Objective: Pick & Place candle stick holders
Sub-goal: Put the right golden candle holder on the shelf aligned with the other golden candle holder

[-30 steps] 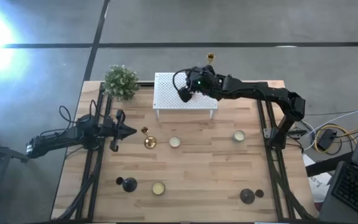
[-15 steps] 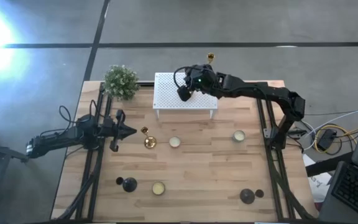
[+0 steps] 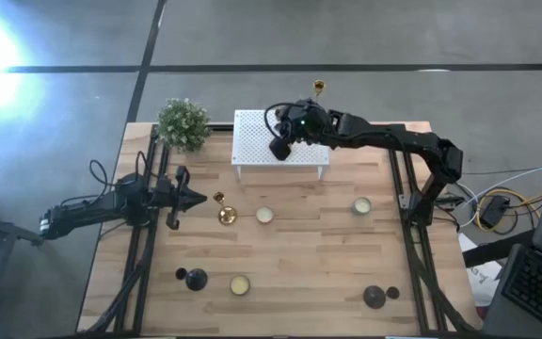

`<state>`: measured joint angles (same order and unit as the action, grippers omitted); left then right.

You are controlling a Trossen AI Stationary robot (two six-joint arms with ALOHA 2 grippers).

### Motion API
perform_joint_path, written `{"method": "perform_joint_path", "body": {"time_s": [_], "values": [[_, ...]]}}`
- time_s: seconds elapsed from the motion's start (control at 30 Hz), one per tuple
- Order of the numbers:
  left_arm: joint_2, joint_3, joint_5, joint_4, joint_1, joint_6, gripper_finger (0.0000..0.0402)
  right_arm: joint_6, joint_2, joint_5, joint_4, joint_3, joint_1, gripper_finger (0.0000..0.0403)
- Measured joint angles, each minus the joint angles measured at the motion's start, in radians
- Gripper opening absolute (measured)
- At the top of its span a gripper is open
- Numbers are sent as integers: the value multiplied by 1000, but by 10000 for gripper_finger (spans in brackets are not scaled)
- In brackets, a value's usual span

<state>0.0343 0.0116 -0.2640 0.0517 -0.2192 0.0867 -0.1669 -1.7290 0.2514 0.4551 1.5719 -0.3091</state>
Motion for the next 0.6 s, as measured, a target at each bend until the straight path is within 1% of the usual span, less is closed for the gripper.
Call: {"method": "perform_joint_path", "body": {"time_s": [0.1,0.3,0.4,0.53,0.6], "values": [[0,0,0,0,0,0,23,53,0,-48,13,0,22,12],[0,0,0,0,0,0,23,126,26,-181,50,-1,76,12],[0,-1,2,8,0,1,23,157,56,-206,100,-2,120,12],[1,-1,3,63,0,37,23,186,99,-210,157,-9,191,12],[1,-1,3,78,0,60,23,201,122,-209,158,-19,225,12]]}}
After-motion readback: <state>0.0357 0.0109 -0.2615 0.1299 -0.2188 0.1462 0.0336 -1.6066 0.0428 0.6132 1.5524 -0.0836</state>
